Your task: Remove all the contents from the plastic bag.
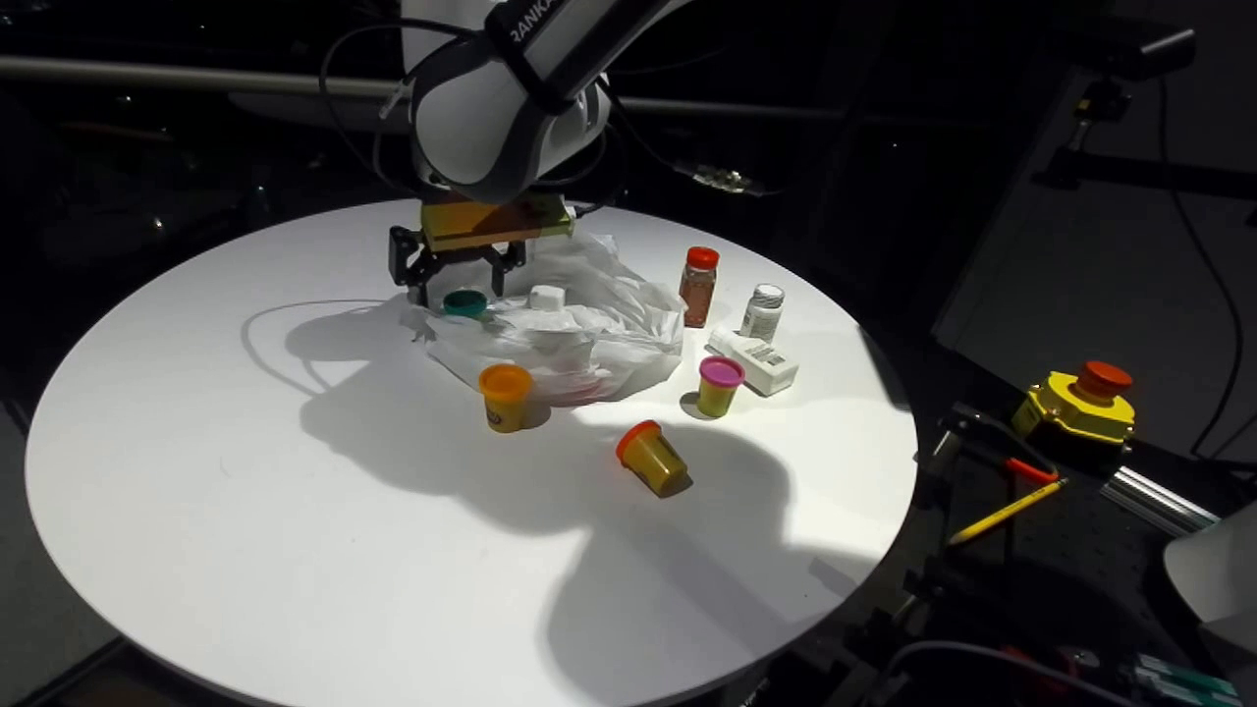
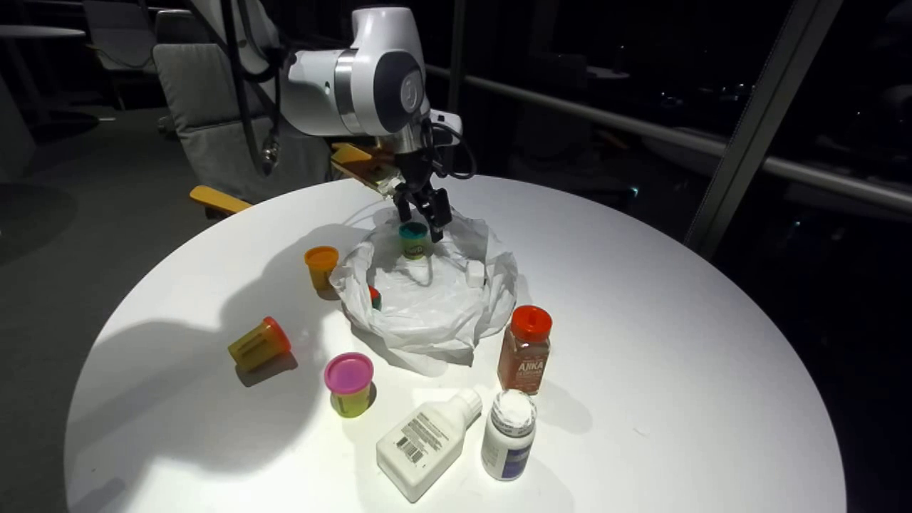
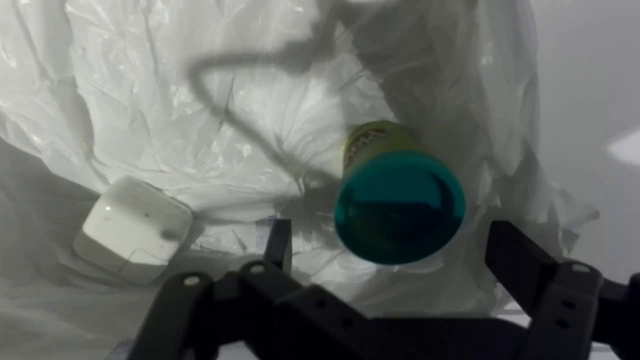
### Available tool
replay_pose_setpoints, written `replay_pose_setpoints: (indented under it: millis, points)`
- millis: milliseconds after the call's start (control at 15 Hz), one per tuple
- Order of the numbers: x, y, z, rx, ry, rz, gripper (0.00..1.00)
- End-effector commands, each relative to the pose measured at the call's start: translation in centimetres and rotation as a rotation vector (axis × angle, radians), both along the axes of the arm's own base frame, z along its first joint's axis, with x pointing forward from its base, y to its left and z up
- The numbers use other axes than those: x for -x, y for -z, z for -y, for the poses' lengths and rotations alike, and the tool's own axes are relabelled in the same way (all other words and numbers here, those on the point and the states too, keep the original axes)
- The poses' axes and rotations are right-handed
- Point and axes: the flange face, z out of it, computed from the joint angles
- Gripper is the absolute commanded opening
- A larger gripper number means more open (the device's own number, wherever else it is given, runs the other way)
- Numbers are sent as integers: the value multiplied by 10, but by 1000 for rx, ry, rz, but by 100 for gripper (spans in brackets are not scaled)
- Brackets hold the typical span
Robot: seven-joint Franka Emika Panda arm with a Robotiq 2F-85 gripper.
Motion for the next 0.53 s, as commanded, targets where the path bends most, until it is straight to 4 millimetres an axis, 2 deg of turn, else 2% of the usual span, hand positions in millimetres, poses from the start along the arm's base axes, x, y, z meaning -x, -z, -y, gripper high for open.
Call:
replay_pose_setpoints:
  millis: [0,133,267,467]
  points:
    - [1,4,-8,-74,-35,-18,100]
    - [3,8,-12,-97,-35,-41,100]
    - [6,8,-12,-99,-17,-45,74]
    - [10,4,-5,-87,34,-38,51]
